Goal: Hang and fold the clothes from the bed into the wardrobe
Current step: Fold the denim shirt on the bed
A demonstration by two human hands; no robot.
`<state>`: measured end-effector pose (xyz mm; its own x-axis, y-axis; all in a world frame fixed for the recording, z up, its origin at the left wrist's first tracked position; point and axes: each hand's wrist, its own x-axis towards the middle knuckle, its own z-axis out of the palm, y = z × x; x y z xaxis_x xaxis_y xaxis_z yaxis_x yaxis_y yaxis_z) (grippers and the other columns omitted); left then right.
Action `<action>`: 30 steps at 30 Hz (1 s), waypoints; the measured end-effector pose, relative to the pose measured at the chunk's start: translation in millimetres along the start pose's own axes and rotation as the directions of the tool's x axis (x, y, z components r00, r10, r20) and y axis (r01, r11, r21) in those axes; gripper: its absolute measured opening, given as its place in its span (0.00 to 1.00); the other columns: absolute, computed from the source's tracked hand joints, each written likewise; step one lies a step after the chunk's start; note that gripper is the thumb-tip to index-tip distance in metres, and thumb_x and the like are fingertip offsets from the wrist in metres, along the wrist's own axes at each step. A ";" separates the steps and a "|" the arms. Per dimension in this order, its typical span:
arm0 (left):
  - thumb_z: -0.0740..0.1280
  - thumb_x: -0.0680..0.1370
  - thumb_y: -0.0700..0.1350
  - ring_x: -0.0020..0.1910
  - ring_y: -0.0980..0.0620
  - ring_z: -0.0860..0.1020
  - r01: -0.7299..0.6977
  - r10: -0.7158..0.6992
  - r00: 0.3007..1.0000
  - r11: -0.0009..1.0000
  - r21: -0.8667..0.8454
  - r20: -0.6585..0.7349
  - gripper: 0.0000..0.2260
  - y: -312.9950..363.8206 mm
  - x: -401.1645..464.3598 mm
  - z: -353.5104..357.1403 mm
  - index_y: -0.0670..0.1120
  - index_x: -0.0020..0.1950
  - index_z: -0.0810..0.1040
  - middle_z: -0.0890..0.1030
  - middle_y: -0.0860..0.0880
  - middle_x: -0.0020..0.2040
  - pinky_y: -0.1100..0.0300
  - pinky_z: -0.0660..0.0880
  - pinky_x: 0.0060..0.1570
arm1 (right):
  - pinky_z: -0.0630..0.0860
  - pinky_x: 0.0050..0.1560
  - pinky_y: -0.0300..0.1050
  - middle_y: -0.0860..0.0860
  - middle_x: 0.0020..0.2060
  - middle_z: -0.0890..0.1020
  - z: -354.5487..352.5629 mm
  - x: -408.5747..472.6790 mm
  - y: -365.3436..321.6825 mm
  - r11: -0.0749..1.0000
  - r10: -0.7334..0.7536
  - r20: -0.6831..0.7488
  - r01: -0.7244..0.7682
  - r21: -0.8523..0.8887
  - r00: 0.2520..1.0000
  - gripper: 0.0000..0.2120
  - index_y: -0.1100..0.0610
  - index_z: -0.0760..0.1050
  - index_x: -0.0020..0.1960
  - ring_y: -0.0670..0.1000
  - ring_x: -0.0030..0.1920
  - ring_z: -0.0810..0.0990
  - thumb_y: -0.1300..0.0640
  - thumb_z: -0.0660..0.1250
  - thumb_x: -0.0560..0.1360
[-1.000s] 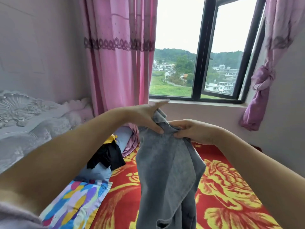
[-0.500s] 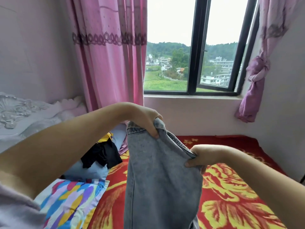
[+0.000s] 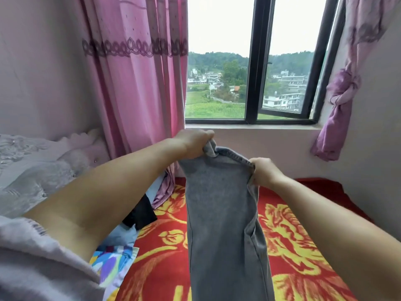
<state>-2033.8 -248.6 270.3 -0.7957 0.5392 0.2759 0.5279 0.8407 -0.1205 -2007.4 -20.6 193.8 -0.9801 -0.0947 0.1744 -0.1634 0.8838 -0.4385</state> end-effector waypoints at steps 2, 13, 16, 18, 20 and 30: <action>0.64 0.75 0.42 0.50 0.51 0.79 -0.011 0.006 0.992 0.999 -0.043 -0.129 0.06 1.0 1.8 -6.9 0.51 0.44 0.67 0.81 0.58 0.54 0.59 0.68 0.37 | 0.71 0.40 0.43 0.59 0.45 0.83 -15.1 5.8 -0.7 0.999 -0.003 -0.123 0.009 0.053 0.992 0.07 0.61 0.79 0.44 0.52 0.45 0.79 0.67 0.65 0.69; 0.70 0.72 0.49 0.48 0.44 0.78 -0.120 0.138 0.985 0.979 -0.162 0.107 0.10 31.8 -54.6 49.0 0.45 0.46 0.73 0.79 0.48 0.49 0.59 0.67 0.38 | 0.76 0.44 0.47 0.53 0.47 0.82 22.8 -47.2 25.2 0.932 -0.025 0.090 0.055 -0.357 0.996 0.10 0.51 0.77 0.54 0.57 0.50 0.81 0.57 0.64 0.73; 0.66 0.72 0.54 0.46 0.41 0.78 -0.099 0.170 0.933 0.968 -0.231 0.316 0.12 54.0 -99.2 144.3 0.47 0.47 0.75 0.81 0.45 0.49 0.60 0.65 0.36 | 0.72 0.41 0.44 0.51 0.50 0.81 110.1 -88.9 64.2 0.831 -0.012 0.290 0.171 -0.530 0.957 0.10 0.48 0.75 0.58 0.55 0.51 0.81 0.55 0.62 0.77; 0.66 0.72 0.55 0.42 0.43 0.79 -0.042 0.205 0.852 0.944 -0.328 0.482 0.11 79.7 -143.2 224.4 0.49 0.41 0.70 0.82 0.49 0.44 0.60 0.64 0.33 | 0.71 0.38 0.45 0.50 0.47 0.80 184.5 -129.7 97.1 0.795 0.017 0.425 0.245 -0.554 0.905 0.16 0.50 0.71 0.62 0.56 0.50 0.81 0.63 0.57 0.78; 0.69 0.73 0.54 0.38 0.45 0.78 -0.005 0.269 0.726 0.923 -0.385 0.633 0.11 112.3 -199.0 308.5 0.49 0.40 0.70 0.82 0.49 0.42 0.61 0.64 0.31 | 0.68 0.34 0.45 0.50 0.43 0.78 260.1 -182.2 126.8 0.812 0.072 0.593 0.298 -0.502 0.802 0.20 0.50 0.67 0.65 0.56 0.49 0.80 0.66 0.55 0.76; 0.65 0.77 0.51 0.59 0.39 0.72 -0.129 0.397 0.297 0.918 -0.375 0.868 0.18 248.3 -434.8 513.2 0.45 0.64 0.71 0.67 0.41 0.63 0.51 0.70 0.45 | 0.66 0.64 0.53 0.56 0.78 0.48 463.8 -397.6 201.1 0.919 0.228 0.904 0.226 -0.322 0.362 0.30 0.51 0.51 0.77 0.56 0.71 0.65 0.63 0.55 0.78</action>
<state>-1709.2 -248.8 -369.0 -0.2849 0.5372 -0.7939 0.6986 0.6835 0.2118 -1702.8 -17.8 -372.6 -0.4941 -0.2472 -0.8335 -0.3352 0.9388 -0.0797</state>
